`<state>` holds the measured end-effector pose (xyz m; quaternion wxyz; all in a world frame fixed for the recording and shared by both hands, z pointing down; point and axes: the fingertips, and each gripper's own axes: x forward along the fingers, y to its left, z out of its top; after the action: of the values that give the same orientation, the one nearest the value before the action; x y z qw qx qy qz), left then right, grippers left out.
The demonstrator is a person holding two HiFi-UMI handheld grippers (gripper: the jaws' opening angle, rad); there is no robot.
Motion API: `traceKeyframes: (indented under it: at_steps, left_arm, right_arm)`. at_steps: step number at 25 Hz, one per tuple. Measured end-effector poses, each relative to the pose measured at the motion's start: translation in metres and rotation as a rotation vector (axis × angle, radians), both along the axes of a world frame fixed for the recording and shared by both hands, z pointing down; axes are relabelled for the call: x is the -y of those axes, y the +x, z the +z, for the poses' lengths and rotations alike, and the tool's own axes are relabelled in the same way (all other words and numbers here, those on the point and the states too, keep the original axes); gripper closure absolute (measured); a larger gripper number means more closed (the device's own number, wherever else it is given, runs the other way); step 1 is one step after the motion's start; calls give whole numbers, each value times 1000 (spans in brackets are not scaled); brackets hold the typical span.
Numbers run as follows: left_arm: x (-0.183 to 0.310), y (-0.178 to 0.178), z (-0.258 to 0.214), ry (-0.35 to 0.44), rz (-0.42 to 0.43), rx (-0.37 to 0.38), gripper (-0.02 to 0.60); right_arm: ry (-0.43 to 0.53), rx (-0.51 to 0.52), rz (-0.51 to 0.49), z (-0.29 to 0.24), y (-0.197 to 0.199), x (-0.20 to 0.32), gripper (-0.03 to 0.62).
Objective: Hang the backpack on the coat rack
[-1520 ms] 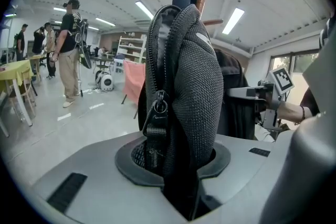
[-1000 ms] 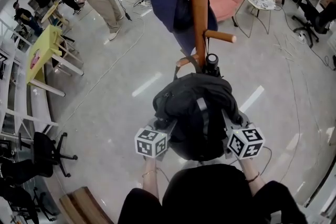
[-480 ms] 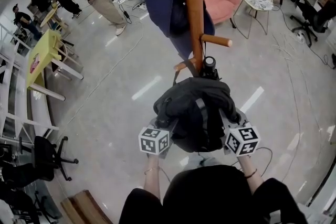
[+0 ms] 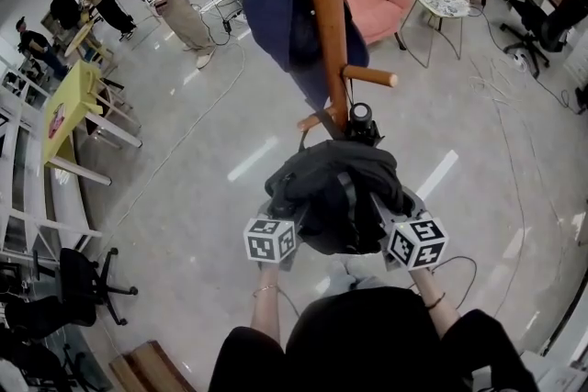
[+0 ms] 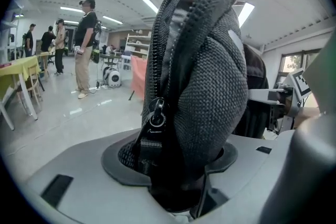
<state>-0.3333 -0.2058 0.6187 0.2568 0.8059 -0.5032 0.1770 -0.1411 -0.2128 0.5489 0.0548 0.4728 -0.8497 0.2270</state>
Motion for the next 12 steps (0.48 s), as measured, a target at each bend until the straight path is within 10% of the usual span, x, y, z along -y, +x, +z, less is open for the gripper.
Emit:
traceKeyframes:
  at_steps: [12]
  left_arm:
    - [13,-40,-18,138,-212,27,262]
  right_arm:
    - [26,13,-73,-10,-19,-9,359]
